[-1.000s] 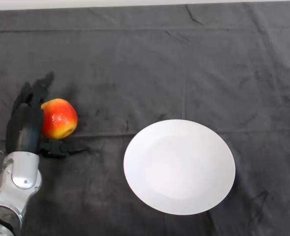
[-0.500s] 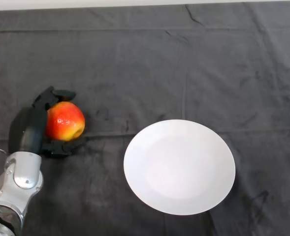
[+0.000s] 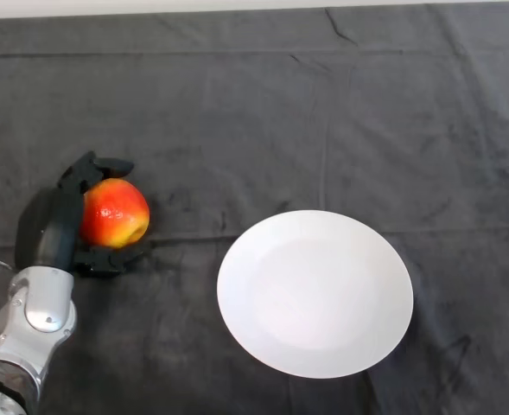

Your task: Move the apple to the plate

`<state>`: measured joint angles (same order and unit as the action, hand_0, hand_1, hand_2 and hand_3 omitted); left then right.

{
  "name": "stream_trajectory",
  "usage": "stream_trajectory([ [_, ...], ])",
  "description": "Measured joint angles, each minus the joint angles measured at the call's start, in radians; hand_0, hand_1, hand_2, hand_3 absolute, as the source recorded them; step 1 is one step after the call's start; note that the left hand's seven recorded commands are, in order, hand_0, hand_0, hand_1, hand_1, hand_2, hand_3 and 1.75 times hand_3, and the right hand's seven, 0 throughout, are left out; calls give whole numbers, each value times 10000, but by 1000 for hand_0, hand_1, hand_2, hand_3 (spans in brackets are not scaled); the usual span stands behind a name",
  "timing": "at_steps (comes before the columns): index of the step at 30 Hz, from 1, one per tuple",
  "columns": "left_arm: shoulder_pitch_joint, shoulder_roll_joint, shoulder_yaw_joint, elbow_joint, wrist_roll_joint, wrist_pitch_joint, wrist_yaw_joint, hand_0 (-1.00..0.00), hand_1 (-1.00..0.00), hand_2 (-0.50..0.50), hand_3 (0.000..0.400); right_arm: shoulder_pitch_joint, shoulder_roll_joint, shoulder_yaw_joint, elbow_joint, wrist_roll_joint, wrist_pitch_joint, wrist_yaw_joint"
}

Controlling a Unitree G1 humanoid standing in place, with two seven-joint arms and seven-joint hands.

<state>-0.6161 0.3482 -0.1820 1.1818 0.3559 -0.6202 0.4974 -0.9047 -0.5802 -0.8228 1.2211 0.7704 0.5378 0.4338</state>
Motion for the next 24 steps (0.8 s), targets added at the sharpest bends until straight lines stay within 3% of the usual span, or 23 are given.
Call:
stream_trajectory([
  [18,2,-257,-732,-1775,1129,-2,1928,-1000,-1000,0,400,0,-1,-1,0,0,0,0],
  [24,3,-503,-1173,-2373,1468,140,2170,-1000,-1000,0,400,0,0,0,0,0,0,0],
])
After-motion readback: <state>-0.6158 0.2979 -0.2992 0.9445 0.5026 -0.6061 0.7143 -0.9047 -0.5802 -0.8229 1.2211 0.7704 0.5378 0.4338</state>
